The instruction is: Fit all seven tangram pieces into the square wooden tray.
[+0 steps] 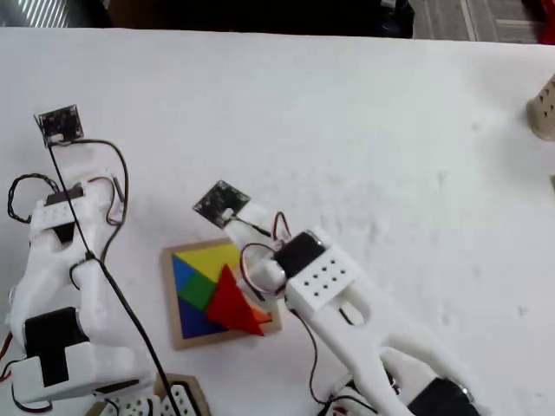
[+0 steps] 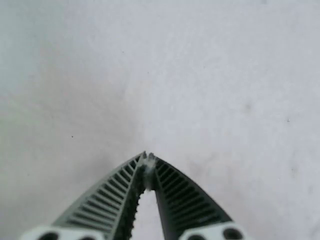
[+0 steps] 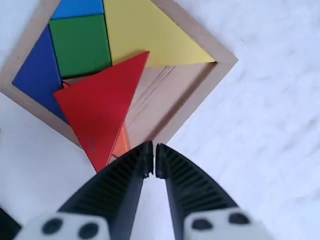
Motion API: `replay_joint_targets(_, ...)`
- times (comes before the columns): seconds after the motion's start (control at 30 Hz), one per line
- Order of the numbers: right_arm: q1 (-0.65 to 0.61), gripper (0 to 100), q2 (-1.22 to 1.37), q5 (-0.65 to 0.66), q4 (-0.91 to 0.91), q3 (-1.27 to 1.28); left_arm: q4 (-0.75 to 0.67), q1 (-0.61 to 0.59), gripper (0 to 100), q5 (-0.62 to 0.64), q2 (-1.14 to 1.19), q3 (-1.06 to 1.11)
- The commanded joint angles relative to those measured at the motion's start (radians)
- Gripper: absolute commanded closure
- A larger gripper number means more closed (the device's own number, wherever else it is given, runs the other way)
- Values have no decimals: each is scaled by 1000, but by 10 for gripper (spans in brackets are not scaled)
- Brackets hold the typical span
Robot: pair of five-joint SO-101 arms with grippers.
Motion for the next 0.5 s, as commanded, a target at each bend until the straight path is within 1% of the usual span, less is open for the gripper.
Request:
replay_joint_targets(0.0, 4, 981, -113, -15, -1, 17, -12, 12, 977, -9, -5, -6)
replay_joint_targets(0.1, 96, 981, -140, -17, -67, 46, -5, 13, 977, -9, -7, -5)
replay_joint_targets(0.23, 243, 981, -114, -20, -133, 49, 115, 33, 977, -9, -18, -9)
replay_joint_targets(0.3, 288, 981, -76, -54, -134, 49, 218, 56, 978, -11, -48, -15)
replay_joint_targets(0.37, 321, 981, -24, -69, -128, 49, 351, 82, 978, -11, -145, -17)
replay_joint_targets(0.47, 397, 981, 67, -72, -134, 44, 549, 191, 978, -12, -364, 26)
